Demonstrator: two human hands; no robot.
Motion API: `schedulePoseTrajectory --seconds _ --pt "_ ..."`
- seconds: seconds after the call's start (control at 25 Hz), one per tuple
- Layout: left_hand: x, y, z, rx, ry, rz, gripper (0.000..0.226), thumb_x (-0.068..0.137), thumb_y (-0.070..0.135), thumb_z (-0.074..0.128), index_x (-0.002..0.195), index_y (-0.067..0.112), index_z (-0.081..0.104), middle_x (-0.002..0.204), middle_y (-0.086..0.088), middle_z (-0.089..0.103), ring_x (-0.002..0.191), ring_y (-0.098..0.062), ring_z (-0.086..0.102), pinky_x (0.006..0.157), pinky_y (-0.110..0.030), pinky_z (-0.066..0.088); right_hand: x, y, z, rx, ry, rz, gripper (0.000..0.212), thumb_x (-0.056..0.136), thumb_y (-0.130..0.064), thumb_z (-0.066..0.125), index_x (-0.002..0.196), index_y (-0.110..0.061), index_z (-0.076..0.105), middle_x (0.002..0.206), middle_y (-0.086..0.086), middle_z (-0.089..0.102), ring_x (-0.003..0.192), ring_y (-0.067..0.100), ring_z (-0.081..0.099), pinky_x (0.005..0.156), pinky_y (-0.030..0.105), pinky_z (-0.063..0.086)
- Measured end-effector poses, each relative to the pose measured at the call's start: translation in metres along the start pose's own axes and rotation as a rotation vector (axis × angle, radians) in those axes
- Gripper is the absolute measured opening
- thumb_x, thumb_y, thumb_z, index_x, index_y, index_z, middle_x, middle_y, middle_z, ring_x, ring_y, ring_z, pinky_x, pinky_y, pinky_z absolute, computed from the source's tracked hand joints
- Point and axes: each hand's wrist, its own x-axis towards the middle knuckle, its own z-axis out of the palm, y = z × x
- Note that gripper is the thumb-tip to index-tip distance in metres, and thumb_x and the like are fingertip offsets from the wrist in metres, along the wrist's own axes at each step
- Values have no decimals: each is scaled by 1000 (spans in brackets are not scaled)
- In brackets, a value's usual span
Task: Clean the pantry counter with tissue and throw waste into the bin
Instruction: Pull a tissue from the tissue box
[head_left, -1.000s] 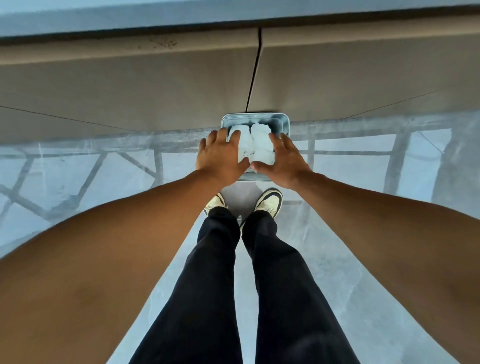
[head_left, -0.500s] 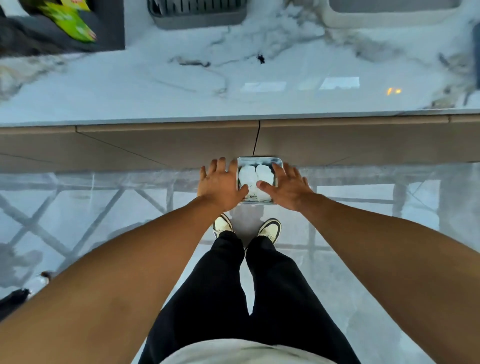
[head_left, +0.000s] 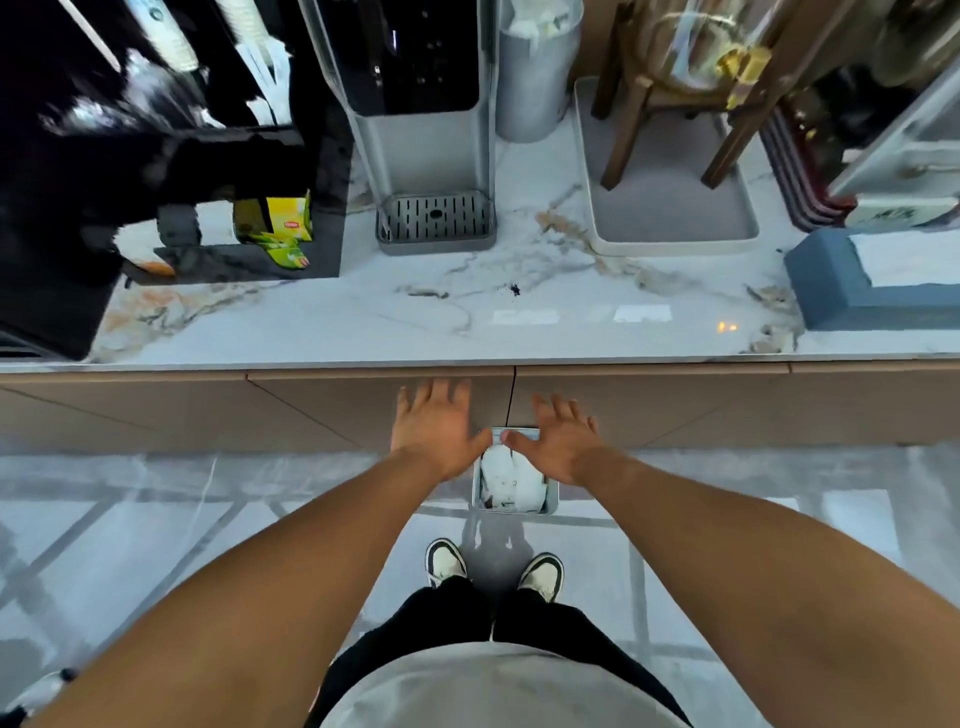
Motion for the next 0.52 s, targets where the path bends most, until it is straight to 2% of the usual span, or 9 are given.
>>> schedulePoseTrajectory --seconds 0.28,0.52 --pt "10 -14 -46 24 76 -4 83 91 66 40 156 21 14 163 -13 18 152 -33 11 124 -55 10 -8 -15 -51 -10 55 -12 97 79 -84 30 155 -33 -3 165 2 -13 151 28 -12 120 54 -2" --pt "27 -18 -87 29 154 18 85 90 66 40 157 21 14 163 -12 18 152 -32 10 124 -54 8 -7 -26 -92 -42 142 -11 93 85 -80 32 156 -31 -3 165 4 -13 151 30 -11 121 53 -3"
